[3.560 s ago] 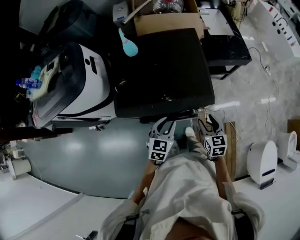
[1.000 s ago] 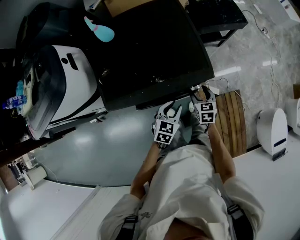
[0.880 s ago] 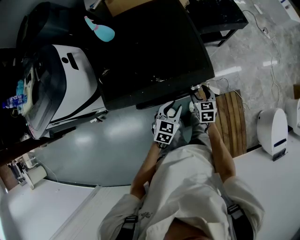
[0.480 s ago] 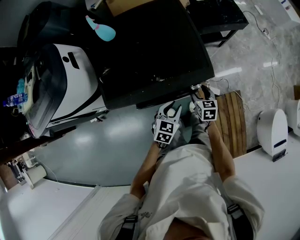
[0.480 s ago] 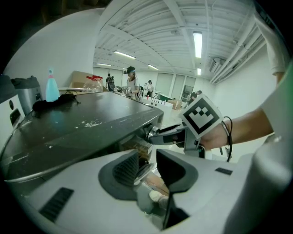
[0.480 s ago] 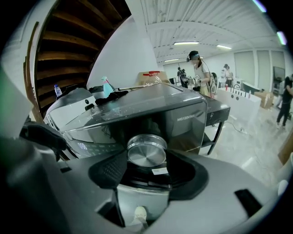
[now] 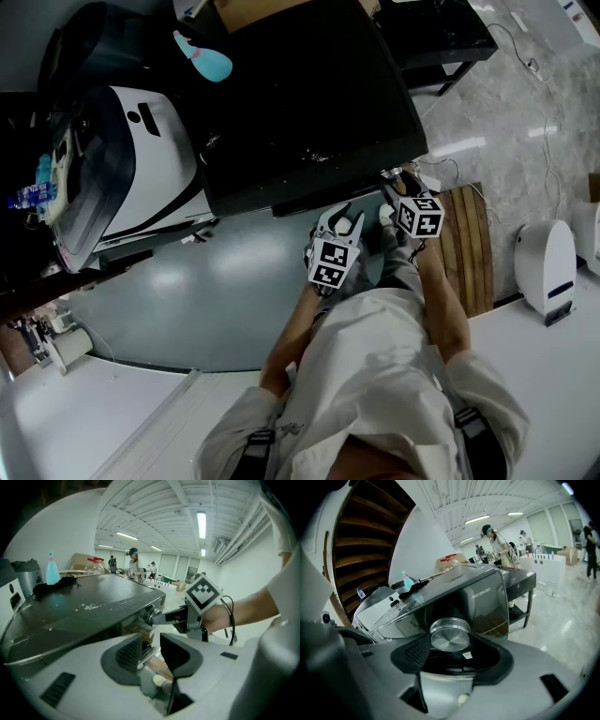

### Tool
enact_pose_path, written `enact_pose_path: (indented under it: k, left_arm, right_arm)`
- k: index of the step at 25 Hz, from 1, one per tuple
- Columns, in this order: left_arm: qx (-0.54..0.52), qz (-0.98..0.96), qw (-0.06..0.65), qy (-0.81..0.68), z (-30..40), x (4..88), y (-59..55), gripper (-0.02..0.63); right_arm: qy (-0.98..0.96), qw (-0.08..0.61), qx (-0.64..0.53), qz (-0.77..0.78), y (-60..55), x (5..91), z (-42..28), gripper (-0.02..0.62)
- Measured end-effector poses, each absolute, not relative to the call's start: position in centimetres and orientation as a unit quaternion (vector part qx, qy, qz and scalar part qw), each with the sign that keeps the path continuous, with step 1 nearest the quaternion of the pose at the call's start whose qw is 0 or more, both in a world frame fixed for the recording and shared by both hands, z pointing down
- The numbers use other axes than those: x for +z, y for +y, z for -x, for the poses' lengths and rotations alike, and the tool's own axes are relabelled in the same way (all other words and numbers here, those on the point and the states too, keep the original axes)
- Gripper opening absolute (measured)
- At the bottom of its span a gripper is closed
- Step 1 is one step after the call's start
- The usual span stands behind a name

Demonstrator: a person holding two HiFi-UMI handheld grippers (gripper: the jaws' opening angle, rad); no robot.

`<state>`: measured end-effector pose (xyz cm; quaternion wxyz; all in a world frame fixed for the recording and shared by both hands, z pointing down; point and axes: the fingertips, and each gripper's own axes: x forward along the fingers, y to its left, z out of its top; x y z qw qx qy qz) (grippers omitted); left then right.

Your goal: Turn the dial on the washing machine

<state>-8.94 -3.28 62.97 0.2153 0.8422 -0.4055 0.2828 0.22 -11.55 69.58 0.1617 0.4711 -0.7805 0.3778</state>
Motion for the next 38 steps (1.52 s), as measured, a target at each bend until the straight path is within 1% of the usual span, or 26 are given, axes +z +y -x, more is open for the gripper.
enact_pose_path:
  k: [7,27,38]
  left_arm:
    - [0.284,-0.84,0.218,-0.408,8.61,62.89,-3.06,0.126]
    - [0.285,-0.834,0.216,-0.42,8.87,62.76,-3.01,0.127]
    - [0.284,-0.833,0.219,-0.422,8.98,63.0,-2.99,0.126]
  right_arm:
    - [-0.775,0.121,0.417,-0.459,-11.55,69.53,-0.29,0.27]
    - [-0.751,0.035,0.496,-0.435,-11.53,70.03,-0.6,0.269]
    - [-0.714,-0.042,0.558,-0.421,-11.63,69.83,-0.63,0.27]
